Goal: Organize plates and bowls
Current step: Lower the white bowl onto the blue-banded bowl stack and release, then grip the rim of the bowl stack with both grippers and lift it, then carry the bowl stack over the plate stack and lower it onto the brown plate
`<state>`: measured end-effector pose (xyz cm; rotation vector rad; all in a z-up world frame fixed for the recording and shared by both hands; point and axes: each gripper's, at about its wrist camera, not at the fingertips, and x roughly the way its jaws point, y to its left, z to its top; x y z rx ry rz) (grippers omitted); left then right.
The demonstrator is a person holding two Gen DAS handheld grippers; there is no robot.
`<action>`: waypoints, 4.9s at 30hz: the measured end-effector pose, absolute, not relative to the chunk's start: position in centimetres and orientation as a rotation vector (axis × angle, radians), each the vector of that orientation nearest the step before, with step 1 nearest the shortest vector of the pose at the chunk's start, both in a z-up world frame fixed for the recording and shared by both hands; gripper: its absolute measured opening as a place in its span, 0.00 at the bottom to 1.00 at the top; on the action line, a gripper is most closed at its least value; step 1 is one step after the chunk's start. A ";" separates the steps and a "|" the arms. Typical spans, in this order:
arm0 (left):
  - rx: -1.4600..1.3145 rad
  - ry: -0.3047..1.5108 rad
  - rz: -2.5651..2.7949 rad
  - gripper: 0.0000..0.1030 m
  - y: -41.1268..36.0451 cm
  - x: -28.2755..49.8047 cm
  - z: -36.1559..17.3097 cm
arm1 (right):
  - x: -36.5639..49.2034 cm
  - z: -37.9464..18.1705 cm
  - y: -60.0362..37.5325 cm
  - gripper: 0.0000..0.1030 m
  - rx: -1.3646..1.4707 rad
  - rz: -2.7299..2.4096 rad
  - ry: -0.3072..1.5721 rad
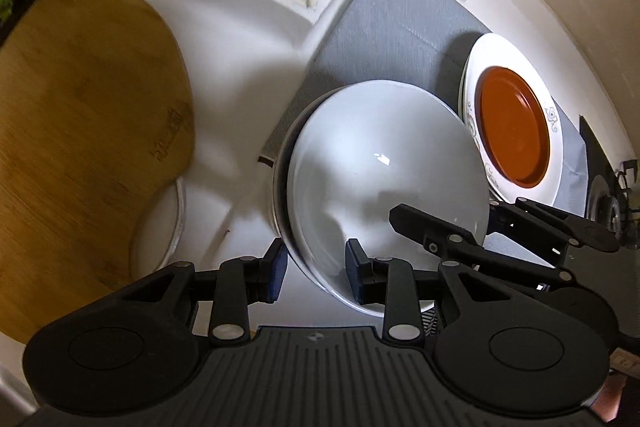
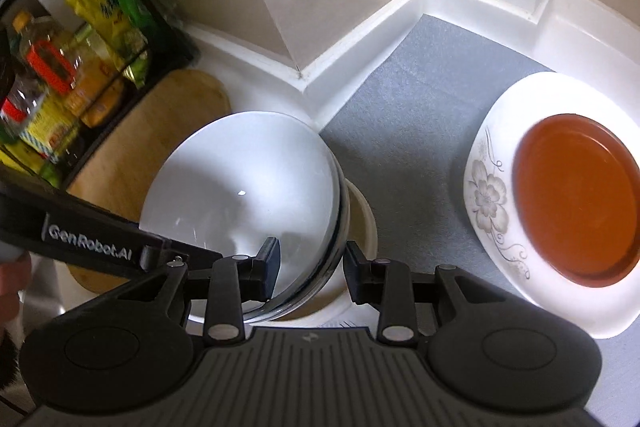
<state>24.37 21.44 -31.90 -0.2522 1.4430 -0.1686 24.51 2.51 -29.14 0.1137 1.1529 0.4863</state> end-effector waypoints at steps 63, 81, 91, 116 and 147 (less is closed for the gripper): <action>-0.474 1.438 -0.263 0.71 24.1 26.7 -37.9 | 25.7 -36.2 -2.7 0.78 0.646 0.371 1.270; -0.409 1.462 -0.248 0.44 24.2 25.7 -35.7 | 24.7 -33.0 -1.5 0.39 0.507 0.340 1.220; -0.366 1.478 -0.278 0.44 22.2 26.2 -35.0 | 24.2 -32.4 -2.5 0.39 0.548 0.292 1.211; -0.145 1.406 -0.482 0.46 8.0 34.0 -27.0 | 26.4 -24.9 -15.3 0.39 0.624 0.128 1.022; -0.140 1.438 -0.544 0.47 0.7 38.6 -35.0 | 29.4 -32.5 -21.0 0.45 0.662 0.025 1.020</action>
